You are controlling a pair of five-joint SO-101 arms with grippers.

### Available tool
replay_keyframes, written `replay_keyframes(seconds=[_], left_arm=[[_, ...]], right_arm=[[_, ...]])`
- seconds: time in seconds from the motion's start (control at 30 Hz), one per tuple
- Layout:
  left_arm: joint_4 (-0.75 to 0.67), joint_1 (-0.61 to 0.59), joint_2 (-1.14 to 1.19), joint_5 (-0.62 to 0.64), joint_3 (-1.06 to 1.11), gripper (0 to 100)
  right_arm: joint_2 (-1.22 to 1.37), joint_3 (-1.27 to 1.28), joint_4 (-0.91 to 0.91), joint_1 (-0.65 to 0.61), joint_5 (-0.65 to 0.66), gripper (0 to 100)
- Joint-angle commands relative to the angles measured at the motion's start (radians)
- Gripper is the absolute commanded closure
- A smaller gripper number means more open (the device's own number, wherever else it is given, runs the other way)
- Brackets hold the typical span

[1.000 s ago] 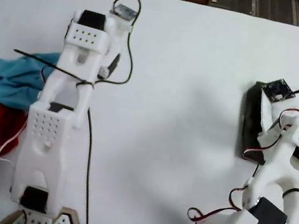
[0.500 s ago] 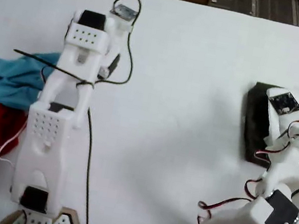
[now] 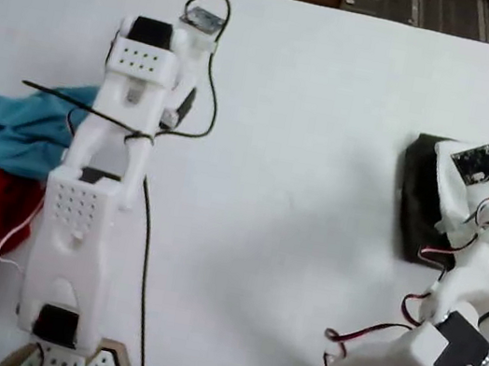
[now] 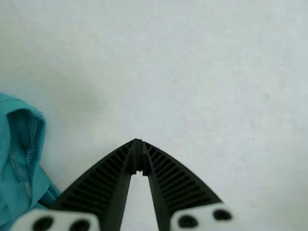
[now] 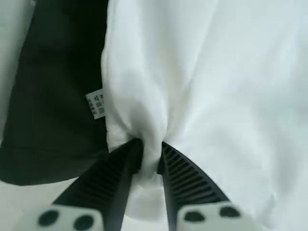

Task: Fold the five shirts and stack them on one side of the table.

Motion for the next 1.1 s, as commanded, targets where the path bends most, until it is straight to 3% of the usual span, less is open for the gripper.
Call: replay_keyframes(seconds=[0.0,0.3,0.63,0.87,0.97,1.07], left_arm=[[0.002,-0.005,-0.014,0.002,-0.004,97],[0.005,-0.009,-0.014,0.002,-0.008,97],[0.006,-0.011,-0.018,0.000,-0.012,97],[0.000,-0.011,-0.014,0.000,-0.012,97],[-0.002,-0.011,-0.014,0.000,-0.013,97],[-0.002,-0.011,-0.014,0.000,-0.013,97]], right_arm=[[-0.077,-0.021,0.077,-0.047,-0.028,97.9],[-0.268,-0.015,0.225,-0.159,-0.098,97.9],[-0.151,-0.014,0.249,-0.183,-0.137,97.2],[-0.150,-0.018,0.239,-0.147,-0.137,74.1],[-0.189,-0.018,0.240,-0.145,-0.152,75.1],[-0.302,-0.028,0.236,-0.145,-0.252,75.5]])
